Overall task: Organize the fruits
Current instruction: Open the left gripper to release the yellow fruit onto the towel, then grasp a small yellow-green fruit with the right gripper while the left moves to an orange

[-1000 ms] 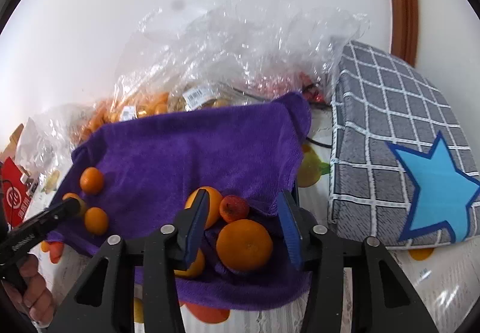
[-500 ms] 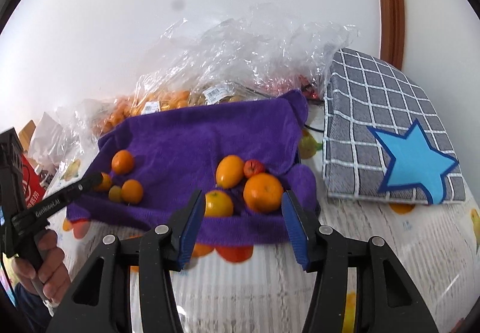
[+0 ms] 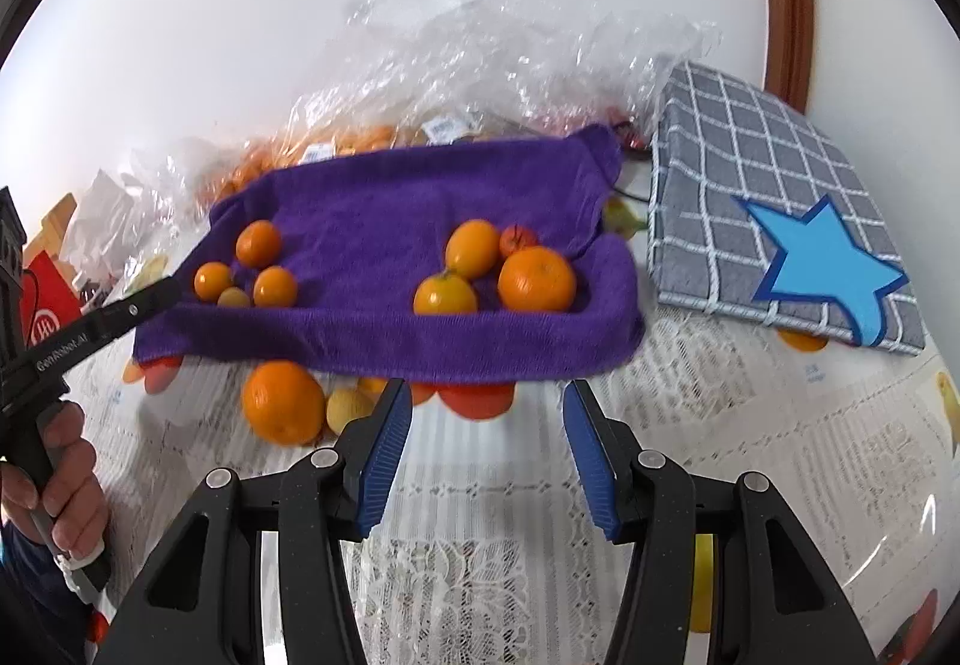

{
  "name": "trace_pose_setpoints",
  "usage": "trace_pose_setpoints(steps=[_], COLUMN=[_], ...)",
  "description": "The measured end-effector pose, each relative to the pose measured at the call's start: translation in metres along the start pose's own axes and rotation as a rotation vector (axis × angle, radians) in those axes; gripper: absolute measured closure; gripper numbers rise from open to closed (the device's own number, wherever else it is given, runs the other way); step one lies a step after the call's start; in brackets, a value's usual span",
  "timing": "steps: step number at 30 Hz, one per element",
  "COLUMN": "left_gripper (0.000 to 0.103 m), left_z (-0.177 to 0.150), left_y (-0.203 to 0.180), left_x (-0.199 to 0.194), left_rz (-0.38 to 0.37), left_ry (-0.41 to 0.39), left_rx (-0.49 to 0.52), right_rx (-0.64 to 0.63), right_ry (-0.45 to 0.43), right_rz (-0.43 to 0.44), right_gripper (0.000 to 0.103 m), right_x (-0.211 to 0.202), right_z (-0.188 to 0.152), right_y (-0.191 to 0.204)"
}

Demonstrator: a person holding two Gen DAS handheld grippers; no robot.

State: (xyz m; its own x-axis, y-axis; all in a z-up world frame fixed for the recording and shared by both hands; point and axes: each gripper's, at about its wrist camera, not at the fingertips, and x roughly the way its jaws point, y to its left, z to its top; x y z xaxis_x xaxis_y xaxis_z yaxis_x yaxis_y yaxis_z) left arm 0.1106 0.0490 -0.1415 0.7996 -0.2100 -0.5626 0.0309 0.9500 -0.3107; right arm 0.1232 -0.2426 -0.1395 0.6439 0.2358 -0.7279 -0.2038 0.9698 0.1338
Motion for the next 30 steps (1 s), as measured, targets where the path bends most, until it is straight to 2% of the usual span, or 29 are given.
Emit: trace_pose_setpoints(steps=[8, 15, 21, 30], left_gripper=[0.072, 0.072, 0.072, 0.072], left_z=[-0.003, -0.003, -0.003, -0.003], left_y=[0.003, 0.004, 0.005, 0.004], left_x=[0.0, 0.001, 0.001, 0.001], left_rz=[0.001, -0.001, -0.004, -0.005], left_ry=[0.013, 0.017, 0.017, 0.018], left_rx=[-0.012, -0.021, -0.027, -0.026], right_rx=[-0.005, -0.086, -0.148, -0.146], right_ry=[0.014, 0.035, 0.06, 0.075], right_rz=[0.082, 0.165, 0.162, 0.16], right_gripper=[0.052, 0.064, 0.072, 0.073], right_x=[0.005, 0.014, 0.026, 0.038], right_z=[-0.009, -0.009, -0.009, -0.001], right_y=[0.008, 0.034, 0.052, 0.05])
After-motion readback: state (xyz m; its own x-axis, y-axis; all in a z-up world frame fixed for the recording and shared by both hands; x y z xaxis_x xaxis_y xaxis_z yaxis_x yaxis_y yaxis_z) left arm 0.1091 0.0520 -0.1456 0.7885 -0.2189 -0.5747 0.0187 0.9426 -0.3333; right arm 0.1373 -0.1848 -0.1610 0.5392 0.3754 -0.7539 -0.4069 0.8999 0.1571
